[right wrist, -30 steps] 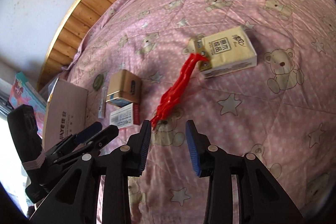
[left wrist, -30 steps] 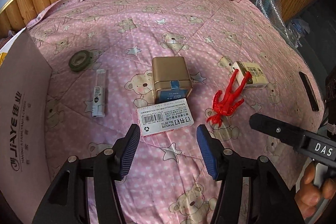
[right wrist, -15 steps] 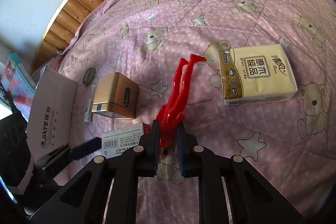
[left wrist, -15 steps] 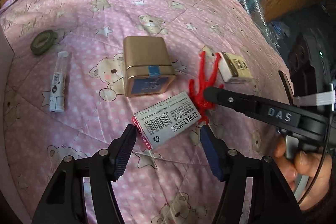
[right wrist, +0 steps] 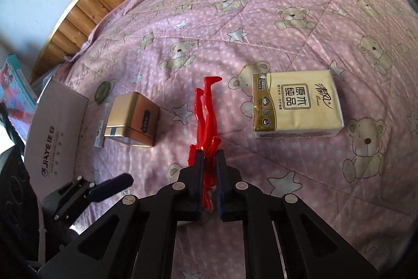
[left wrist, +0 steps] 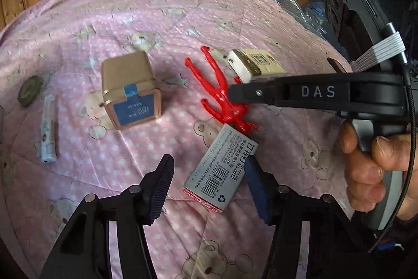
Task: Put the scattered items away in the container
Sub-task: 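Grasp the white staples box with left tool while right tool grasps red figure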
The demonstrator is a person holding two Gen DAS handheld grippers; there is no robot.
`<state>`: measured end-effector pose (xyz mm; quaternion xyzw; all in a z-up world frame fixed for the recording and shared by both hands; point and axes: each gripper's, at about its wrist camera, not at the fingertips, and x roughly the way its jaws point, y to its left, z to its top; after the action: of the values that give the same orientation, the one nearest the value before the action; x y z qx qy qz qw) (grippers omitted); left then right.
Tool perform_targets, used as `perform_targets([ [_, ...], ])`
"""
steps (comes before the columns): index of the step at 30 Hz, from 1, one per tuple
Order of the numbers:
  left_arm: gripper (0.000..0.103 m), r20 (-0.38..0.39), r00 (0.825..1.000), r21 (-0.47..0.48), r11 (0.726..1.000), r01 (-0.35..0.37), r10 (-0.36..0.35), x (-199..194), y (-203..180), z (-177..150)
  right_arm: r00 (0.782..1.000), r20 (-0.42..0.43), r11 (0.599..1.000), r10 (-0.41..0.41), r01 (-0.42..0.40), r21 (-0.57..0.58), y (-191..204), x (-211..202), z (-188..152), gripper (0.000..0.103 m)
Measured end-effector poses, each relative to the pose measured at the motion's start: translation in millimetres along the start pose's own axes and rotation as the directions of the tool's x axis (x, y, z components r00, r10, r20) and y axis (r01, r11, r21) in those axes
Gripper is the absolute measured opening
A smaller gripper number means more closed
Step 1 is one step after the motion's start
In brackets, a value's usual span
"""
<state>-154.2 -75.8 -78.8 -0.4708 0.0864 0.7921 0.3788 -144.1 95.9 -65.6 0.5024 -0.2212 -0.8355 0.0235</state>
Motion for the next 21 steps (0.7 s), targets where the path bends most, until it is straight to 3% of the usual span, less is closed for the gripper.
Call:
perform_targets([
  [2,0.068,0.018,1.0,-0.004,1.0,-0.014,0.014,5.4,-0.8,1.9,1.0,-0.003,1.0,0.015,-0.015,0.005,0.0,6.3,-0.4,0.015],
  [4,0.069,-0.009,1.0,-0.011,1.0,0.027,-0.027,18.1,-3.5,1.7,1.0,0.008,1.0,0.03,-0.03,-0.009,2.5,9.4,-0.2,0.015],
  [6,0.067,0.022,1.0,0.038,0.999,-0.01,0.009,20.2,-14.5,-3.2,1.0,0.003,0.999,0.028,-0.028,-0.02,5.1,8.6,-0.9,0.011],
  [8,0.031,0.013,1.0,0.033,0.999,-0.007,0.007,18.2,-17.5,-2.3,0.999,0.006,0.999,0.038,-0.038,-0.018,6.4,2.4,-2.7,0.01],
  [9,0.027,-0.001,1.0,0.022,1.0,0.015,-0.015,16.9,-17.6,-1.7,0.999,0.01,0.999,0.043,-0.043,-0.02,8.1,-1.4,-4.2,0.009],
  [11,0.017,-0.013,1.0,0.035,0.999,-0.016,0.016,14.1,-21.4,-3.7,0.999,0.026,0.999,0.044,-0.043,-0.029,12.1,-10.9,-8.4,0.008],
  [13,0.016,-0.02,0.999,0.036,0.999,-0.04,0.04,9.7,-22.8,-6.4,0.998,0.038,0.998,0.049,-0.048,-0.029,13.6,-18.9,-12.0,0.008],
  [21,0.016,-0.01,0.999,-0.115,0.992,-0.047,0.046,-19.6,-2.6,-23.3,0.995,0.073,0.997,0.068,-0.066,-0.029,16.8,-45.5,-27.9,0.008],
])
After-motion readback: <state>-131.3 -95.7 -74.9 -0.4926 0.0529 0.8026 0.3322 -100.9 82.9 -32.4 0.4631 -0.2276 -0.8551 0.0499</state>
